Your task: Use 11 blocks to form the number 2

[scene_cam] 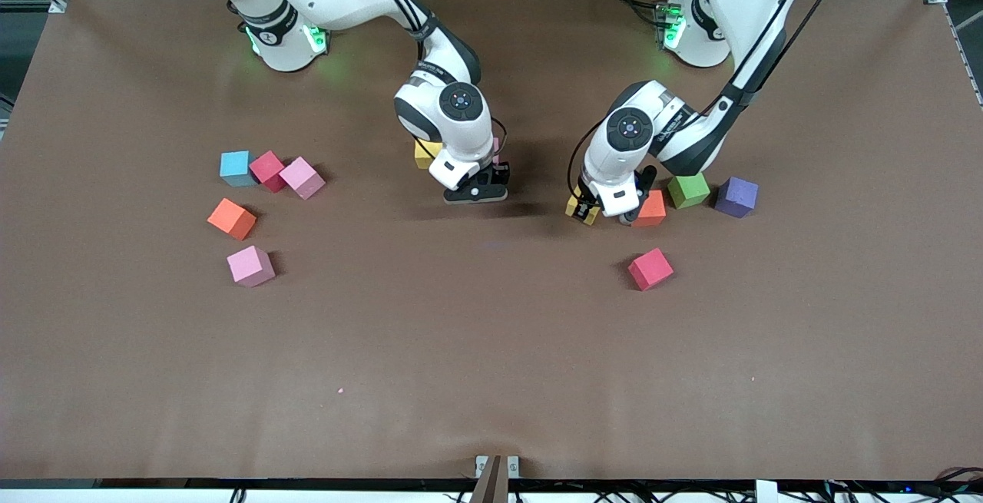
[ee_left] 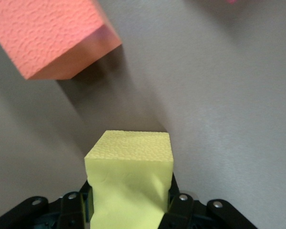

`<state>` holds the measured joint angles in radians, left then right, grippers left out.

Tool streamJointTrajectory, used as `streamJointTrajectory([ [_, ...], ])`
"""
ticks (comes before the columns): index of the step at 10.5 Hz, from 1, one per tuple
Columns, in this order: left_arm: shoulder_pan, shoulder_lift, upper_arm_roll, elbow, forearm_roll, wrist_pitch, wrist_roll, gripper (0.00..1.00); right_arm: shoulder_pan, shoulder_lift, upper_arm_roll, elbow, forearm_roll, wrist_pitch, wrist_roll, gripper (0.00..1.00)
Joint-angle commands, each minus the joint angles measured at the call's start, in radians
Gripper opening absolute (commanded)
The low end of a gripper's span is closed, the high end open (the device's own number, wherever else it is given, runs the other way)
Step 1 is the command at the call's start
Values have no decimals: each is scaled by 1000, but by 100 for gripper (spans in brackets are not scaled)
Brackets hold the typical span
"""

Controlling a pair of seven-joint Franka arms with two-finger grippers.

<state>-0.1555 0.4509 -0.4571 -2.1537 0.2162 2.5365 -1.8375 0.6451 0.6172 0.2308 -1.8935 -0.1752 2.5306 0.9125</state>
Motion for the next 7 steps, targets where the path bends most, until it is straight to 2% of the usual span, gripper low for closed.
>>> streamJointTrajectory([
  [1, 10, 0, 23, 44, 32, 4, 76, 43, -25, -5, 24, -25, -13, 28, 31, 27],
  [4, 43, 8, 49, 127, 31, -28, 280, 43, -24, -5, 31, -27, -13, 27, 52, 27],
  [7, 44, 14, 49, 147, 31, -30, 444, 43, -24, -5, 35, -30, -13, 28, 54, 27],
])
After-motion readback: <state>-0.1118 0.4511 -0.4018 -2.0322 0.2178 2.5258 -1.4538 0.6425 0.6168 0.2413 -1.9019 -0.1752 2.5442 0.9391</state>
